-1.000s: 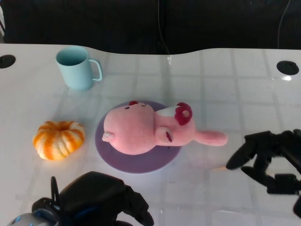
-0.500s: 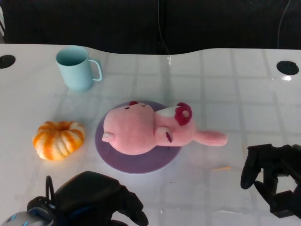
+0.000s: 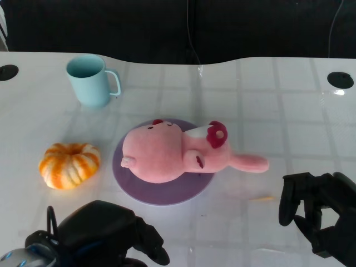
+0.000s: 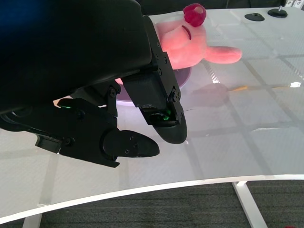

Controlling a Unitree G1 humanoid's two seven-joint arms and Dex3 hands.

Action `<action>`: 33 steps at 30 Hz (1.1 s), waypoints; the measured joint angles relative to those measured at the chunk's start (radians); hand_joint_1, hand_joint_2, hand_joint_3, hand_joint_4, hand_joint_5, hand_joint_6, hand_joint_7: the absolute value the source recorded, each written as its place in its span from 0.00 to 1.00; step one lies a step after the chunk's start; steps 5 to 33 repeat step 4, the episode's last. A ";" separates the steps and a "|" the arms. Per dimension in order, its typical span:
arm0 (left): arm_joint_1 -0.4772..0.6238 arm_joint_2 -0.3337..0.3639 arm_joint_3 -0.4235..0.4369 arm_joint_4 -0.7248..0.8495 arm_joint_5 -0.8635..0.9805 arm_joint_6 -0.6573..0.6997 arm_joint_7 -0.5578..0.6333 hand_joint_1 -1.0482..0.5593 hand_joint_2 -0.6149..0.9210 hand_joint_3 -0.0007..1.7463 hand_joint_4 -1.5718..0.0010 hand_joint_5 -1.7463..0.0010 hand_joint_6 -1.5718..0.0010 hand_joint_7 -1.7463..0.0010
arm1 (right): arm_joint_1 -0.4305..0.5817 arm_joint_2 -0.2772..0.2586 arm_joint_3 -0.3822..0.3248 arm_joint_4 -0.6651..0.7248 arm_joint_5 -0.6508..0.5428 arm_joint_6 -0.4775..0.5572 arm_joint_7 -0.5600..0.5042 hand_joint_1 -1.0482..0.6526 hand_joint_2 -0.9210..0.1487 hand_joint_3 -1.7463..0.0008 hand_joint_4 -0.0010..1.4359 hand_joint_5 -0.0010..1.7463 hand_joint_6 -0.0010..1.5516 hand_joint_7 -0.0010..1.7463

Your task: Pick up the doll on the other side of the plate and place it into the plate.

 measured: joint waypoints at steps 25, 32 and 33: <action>0.002 0.000 0.001 -0.001 -0.002 0.000 0.000 0.49 1.00 0.16 0.51 0.32 0.32 1.00 | 0.000 -0.001 0.004 -0.004 -0.021 0.008 0.000 0.61 0.51 0.24 0.60 1.00 0.50 0.87; 0.002 0.000 0.001 -0.001 -0.002 0.000 0.000 0.49 1.00 0.16 0.51 0.32 0.32 1.00 | 0.000 -0.001 0.004 -0.004 -0.021 0.008 0.000 0.61 0.51 0.24 0.60 1.00 0.50 0.87; 0.002 0.000 0.001 -0.001 -0.002 0.000 0.000 0.49 1.00 0.16 0.51 0.32 0.32 1.00 | 0.000 -0.001 0.004 -0.004 -0.021 0.008 0.000 0.61 0.51 0.24 0.60 1.00 0.50 0.87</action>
